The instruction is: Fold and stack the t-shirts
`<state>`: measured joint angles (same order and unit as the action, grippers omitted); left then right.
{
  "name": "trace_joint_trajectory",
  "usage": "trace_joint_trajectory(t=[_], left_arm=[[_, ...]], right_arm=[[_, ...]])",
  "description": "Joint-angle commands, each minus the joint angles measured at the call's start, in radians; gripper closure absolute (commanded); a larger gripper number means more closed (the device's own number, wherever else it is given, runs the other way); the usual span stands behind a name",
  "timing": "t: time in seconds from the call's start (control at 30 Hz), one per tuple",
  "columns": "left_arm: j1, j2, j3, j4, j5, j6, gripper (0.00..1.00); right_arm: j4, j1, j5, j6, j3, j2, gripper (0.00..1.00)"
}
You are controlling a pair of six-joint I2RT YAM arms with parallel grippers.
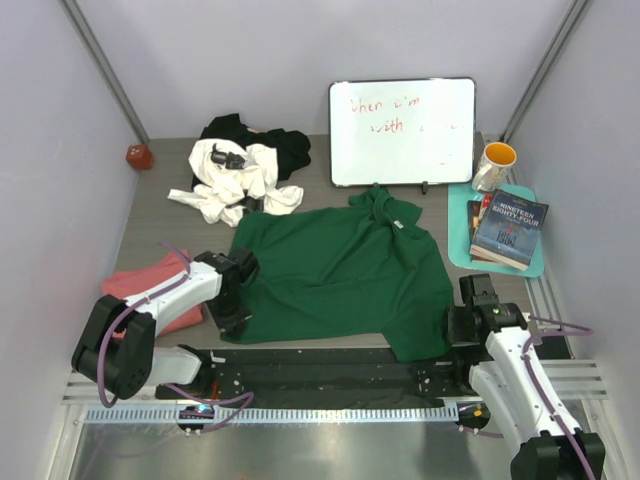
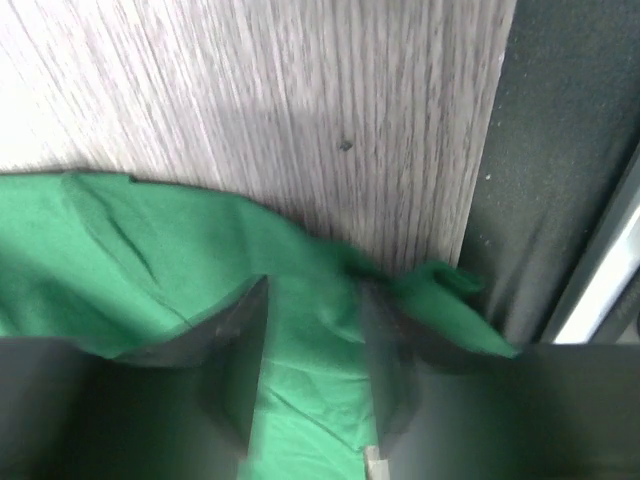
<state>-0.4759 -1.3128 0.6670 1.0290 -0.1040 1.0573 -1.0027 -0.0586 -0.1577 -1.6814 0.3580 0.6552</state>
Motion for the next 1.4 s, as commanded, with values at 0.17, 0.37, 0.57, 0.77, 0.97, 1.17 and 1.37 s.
trace_joint_trajectory(t=[0.17, 0.37, 0.57, 0.77, 0.97, 1.17, 1.37], left_arm=[[-0.003, 0.010, 0.023, 0.002, 0.003, -0.008, 1.00], [-0.003, 0.007, 0.023, -0.001, 0.000, -0.006, 1.00], [-0.003, 0.020, 0.032, 0.017, -0.014, 0.003, 1.00], [-0.003, 0.053, 0.065, 0.052, -0.049, 0.010, 1.00], [-0.001, 0.064, 0.098, 0.085, -0.071, 0.010, 1.00], [-0.003, 0.078, 0.175, 0.131, -0.152, -0.002, 1.00], [-0.001, 0.078, 0.232, 0.163, -0.206, -0.008, 1.00]], right_arm=[[0.007, 0.000, 0.015, -0.014, -0.039, -0.005, 0.88], [-0.054, 0.002, 0.023, -0.006, 0.021, -0.055, 0.96], [-0.131, 0.002, -0.017, 0.002, 0.105, -0.092, 0.99], [-0.123, 0.000, -0.040, 0.008, 0.157, -0.088, 0.99], [-0.109, 0.002, -0.042, 0.017, 0.208, -0.068, 0.99], [-0.080, 0.002, -0.095, 0.057, 0.294, -0.031, 0.99], [-0.005, 0.000, -0.100, 0.080, 0.335, 0.011, 0.99]])
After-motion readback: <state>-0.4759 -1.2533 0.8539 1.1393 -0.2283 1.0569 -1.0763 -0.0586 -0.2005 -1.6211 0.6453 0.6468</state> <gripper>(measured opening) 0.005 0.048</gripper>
